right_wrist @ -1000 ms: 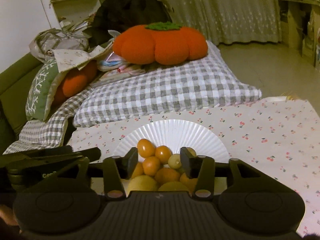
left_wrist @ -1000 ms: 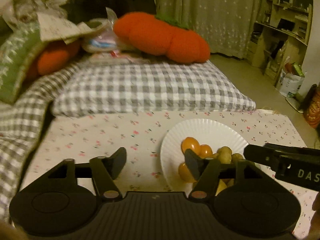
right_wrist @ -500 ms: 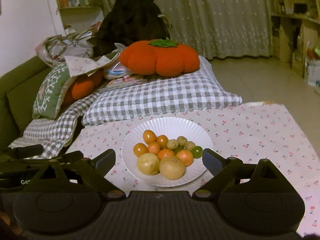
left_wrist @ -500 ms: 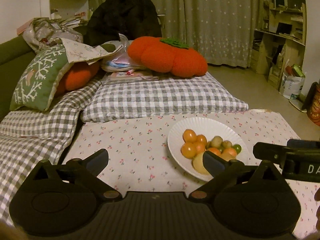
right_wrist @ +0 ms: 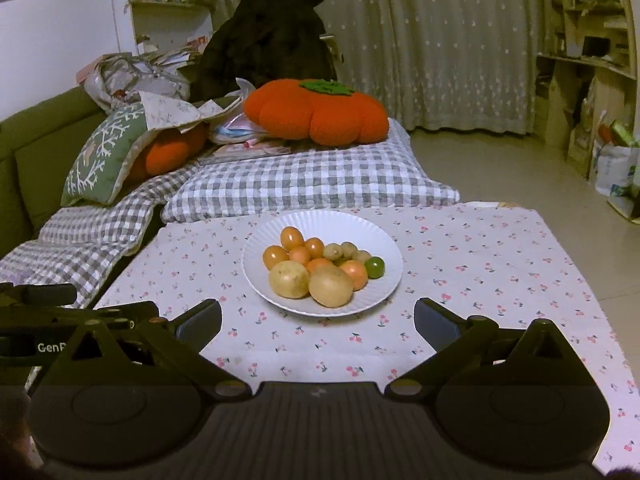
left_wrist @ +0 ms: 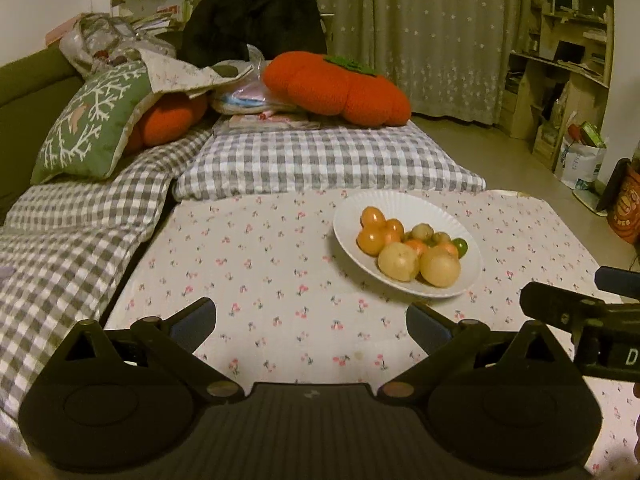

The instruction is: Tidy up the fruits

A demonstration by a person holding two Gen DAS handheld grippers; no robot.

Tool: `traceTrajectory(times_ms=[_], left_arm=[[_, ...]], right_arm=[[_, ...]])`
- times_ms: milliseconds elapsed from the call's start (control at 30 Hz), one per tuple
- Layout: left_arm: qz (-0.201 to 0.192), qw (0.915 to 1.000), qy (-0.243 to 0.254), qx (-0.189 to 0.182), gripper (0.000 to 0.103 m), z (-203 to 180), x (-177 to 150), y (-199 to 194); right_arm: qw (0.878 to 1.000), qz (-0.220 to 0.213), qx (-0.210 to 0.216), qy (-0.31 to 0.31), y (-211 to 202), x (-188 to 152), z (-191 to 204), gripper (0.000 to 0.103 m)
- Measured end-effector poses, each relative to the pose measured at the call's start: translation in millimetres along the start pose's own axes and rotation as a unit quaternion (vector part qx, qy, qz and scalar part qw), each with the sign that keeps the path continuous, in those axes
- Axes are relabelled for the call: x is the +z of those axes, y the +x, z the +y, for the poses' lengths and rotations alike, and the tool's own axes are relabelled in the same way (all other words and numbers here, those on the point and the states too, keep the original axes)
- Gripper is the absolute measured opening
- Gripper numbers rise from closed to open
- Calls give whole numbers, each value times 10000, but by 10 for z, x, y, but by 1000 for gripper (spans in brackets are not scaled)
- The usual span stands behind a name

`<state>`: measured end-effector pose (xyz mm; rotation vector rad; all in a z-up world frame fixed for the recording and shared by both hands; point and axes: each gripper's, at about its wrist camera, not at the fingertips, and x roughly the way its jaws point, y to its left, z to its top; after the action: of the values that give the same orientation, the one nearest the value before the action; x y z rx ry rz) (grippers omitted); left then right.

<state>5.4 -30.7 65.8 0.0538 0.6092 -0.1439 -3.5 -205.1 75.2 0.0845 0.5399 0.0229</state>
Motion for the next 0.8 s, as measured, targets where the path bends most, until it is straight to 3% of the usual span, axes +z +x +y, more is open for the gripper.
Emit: traceTrajectory(times_ms=[533, 800], left_arm=[[129, 9997, -1, -199, 95, -77, -162, -70], [102, 9999, 59, -43, 95, -72, -173, -59]], right_arm=[[9999, 11, 22, 151, -39, -145, -51, 103], [9999, -9, 90, 127, -5, -152, -38, 103]])
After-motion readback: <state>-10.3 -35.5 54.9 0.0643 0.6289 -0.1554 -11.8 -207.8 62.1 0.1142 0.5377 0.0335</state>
